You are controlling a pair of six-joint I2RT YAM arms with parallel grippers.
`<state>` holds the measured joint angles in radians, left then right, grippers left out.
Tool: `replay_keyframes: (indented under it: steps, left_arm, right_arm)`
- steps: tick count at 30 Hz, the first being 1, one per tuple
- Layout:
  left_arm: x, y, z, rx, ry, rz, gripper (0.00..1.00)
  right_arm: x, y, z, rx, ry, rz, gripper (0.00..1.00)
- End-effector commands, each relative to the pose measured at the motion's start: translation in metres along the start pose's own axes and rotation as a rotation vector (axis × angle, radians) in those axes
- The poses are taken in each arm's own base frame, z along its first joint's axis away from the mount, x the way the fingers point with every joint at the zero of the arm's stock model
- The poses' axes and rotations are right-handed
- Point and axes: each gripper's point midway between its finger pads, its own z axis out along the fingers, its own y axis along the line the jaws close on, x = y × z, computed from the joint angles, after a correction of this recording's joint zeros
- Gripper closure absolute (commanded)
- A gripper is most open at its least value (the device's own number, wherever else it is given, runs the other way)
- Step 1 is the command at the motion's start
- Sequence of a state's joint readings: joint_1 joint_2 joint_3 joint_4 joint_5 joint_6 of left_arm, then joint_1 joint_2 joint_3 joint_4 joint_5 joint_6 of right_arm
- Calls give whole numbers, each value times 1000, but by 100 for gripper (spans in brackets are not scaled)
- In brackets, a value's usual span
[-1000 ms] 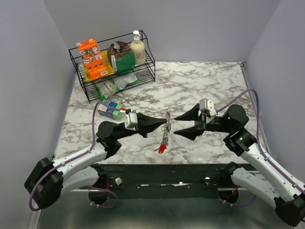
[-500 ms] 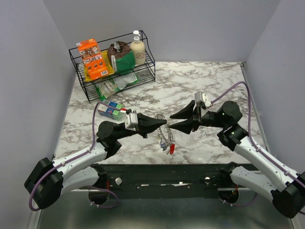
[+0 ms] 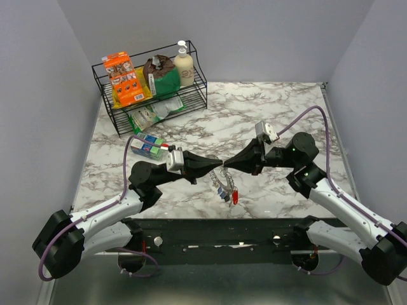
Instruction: Put the keys on the keyring
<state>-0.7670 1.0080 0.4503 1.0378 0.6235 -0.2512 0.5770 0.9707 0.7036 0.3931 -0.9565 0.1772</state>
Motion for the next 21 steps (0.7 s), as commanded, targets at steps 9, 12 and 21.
replay_keyframes:
  steps: [9, 12, 21]
  left_arm:
    - [4, -2, -6, -8, -3, 2, 100]
    - [22, 1, -13, -39, 60, -22, 100]
    - [68, 5, -39, -87, 390, -46, 59]
  right_arm:
    - [32, -5, 4, -25, 46, 37, 99]
    - [48, -11, 4, 0, 75, 62, 99]
    - [85, -31, 0, 91, 194, 130, 100]
